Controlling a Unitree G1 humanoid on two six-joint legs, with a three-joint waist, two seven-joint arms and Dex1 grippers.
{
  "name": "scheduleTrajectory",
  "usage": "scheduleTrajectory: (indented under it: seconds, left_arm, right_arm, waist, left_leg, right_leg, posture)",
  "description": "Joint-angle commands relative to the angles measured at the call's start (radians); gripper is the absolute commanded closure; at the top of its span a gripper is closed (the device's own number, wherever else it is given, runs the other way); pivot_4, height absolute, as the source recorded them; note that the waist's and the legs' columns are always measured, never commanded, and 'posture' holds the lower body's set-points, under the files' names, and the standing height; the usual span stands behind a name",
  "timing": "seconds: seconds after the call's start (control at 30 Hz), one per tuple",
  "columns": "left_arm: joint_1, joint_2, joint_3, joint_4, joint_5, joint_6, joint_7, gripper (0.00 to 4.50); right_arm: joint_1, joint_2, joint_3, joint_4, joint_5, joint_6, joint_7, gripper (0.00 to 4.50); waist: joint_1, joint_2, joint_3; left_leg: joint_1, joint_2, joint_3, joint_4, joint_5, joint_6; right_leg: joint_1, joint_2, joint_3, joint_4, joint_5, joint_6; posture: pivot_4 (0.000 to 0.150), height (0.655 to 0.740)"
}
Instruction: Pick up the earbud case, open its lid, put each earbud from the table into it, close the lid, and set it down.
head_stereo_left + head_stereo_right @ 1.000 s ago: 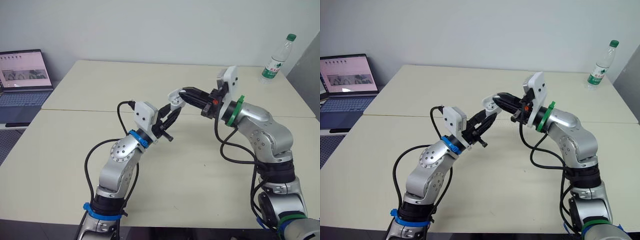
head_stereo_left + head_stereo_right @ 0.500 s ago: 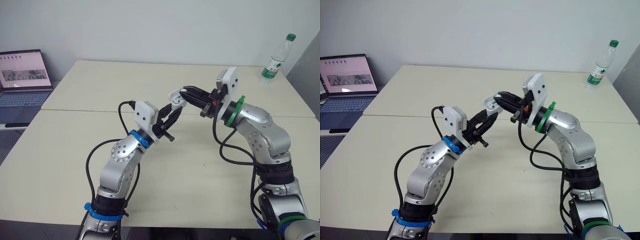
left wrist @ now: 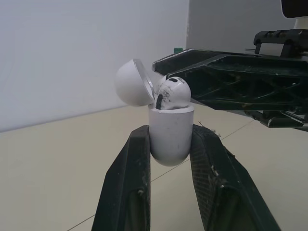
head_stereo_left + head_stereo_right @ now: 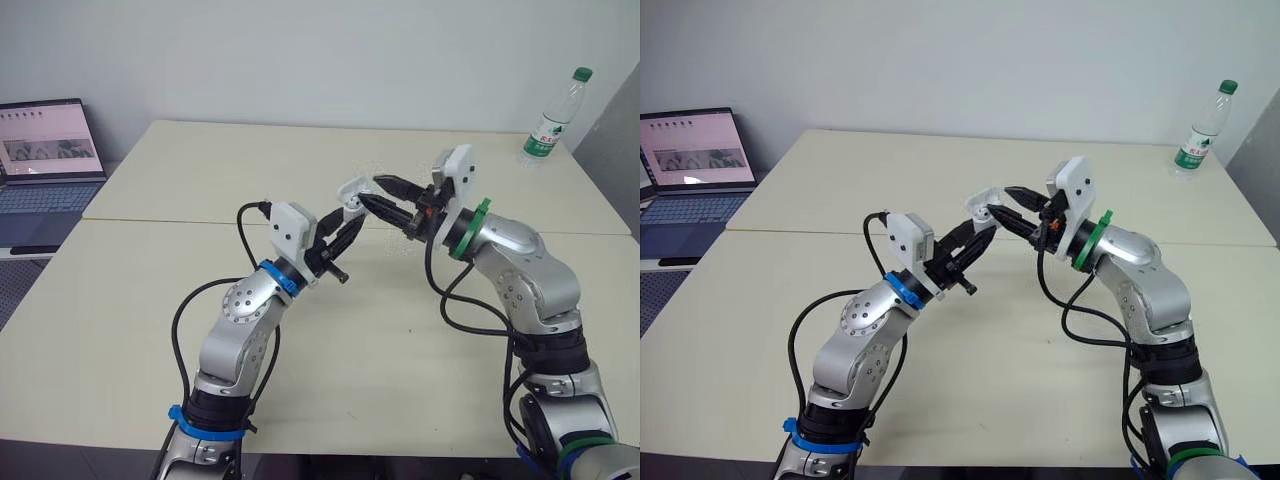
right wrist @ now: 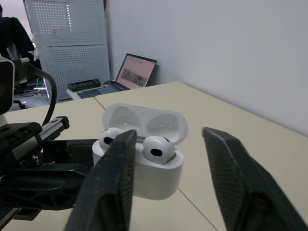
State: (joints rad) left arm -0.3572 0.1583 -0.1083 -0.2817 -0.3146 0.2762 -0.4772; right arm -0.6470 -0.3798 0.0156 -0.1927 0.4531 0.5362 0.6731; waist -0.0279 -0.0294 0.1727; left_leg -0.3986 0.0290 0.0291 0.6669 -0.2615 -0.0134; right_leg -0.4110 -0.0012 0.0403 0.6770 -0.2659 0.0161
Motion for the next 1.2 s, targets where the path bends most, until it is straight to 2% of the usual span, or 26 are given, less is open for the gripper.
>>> scheduleTrajectory:
  seconds: [0.03, 0.3, 0.53, 0.83, 0.93, 1.07, 1.17, 1.2]
  left_arm:
    - [-0.015, -0.008, -0.007, -0.047, -0.016, -0.015, -0.008, 3.71]
    - [-0.007, -0.007, -0.006, -0.046, -0.013, -0.016, -0.010, 3.71]
    - [-0.002, -0.012, -0.012, -0.054, -0.011, -0.012, -0.008, 3.71]
    - [0.013, 0.012, -0.007, -0.053, 0.005, -0.002, -0.002, 3.71]
    - [0.017, 0.020, -0.008, -0.050, 0.005, -0.004, -0.004, 3.71]
    - [0.010, 0.030, -0.011, -0.035, 0.018, -0.008, -0.002, 3.71]
    - [0.003, 0.029, -0.012, -0.031, 0.021, -0.008, 0.000, 3.71]
    - [0.000, 0.029, -0.012, -0.030, 0.022, -0.008, 0.000, 3.71]
  right_arm:
    - [-0.018, 0.020, -0.017, -0.037, 0.054, 0.021, 0.004, 1.31]
    - [-0.078, 0.022, -0.166, 0.019, 0.265, 0.180, -0.007, 1.31]
    - [-0.106, -0.007, -0.169, 0.057, 0.247, 0.163, -0.004, 1.31]
    - [-0.075, -0.086, -0.145, -0.071, 0.283, 0.186, 0.070, 1.31]
    - [-0.055, -0.114, -0.140, -0.130, 0.332, 0.231, 0.091, 1.85]
    - [-0.002, -0.116, -0.101, -0.228, 0.377, 0.280, 0.079, 3.26]
    - [0.026, -0.101, -0.054, -0.260, 0.363, 0.282, 0.059, 4.48]
    - [0.031, -0.097, -0.040, -0.264, 0.357, 0.281, 0.053, 4.48]
  waist:
    - [0.000, 0.000, 0.000]
    - [0.000, 0.000, 0.000]
    - [-0.001, 0.000, 0.000]
    - [-0.001, 0.000, 0.000]
    - [-0.001, 0.000, 0.000]
    - [-0.001, 0.000, 0.000]
    - [-0.001, 0.000, 0.000]
    - [-0.001, 0.000, 0.000]
  left_leg:
    - [0.000, 0.000, 0.000, 0.000, 0.000, 0.000]
    - [0.000, 0.000, 0.000, 0.000, 0.000, 0.000]
    - [0.000, 0.000, 0.000, -0.002, 0.000, 0.000]
    - [-0.001, 0.000, 0.000, -0.002, 0.000, 0.000]
    - [-0.001, 0.000, 0.000, -0.002, 0.000, 0.000]
    - [-0.001, 0.000, 0.000, -0.002, 0.000, 0.000]
    - [-0.001, 0.000, 0.000, -0.002, 0.000, 0.000]
    - [-0.001, 0.000, 0.000, -0.002, 0.000, 0.000]
  right_leg:
    - [0.000, 0.000, 0.000, 0.000, 0.000, 0.000]
    - [0.000, 0.000, 0.000, -0.001, 0.000, 0.000]
    - [0.000, 0.000, 0.000, -0.001, 0.000, 0.000]
    - [-0.001, 0.000, 0.000, -0.003, 0.000, 0.000]
    - [0.000, 0.000, 0.000, -0.003, 0.000, 0.000]
    - [0.000, 0.000, 0.000, -0.003, 0.000, 0.000]
    - [0.000, 0.000, 0.000, -0.003, 0.000, 0.000]
    - [0.000, 0.000, 0.000, -0.003, 0.000, 0.000]
  posture:
    - [0.150, 0.7400]
    - [0.150, 0.7400]
    - [0.150, 0.7400]
    - [0.150, 0.7400]
    - [0.150, 0.7400]
    - [0.150, 0.7400]
    - [0.150, 0.7400]
    - [0.150, 0.7400]
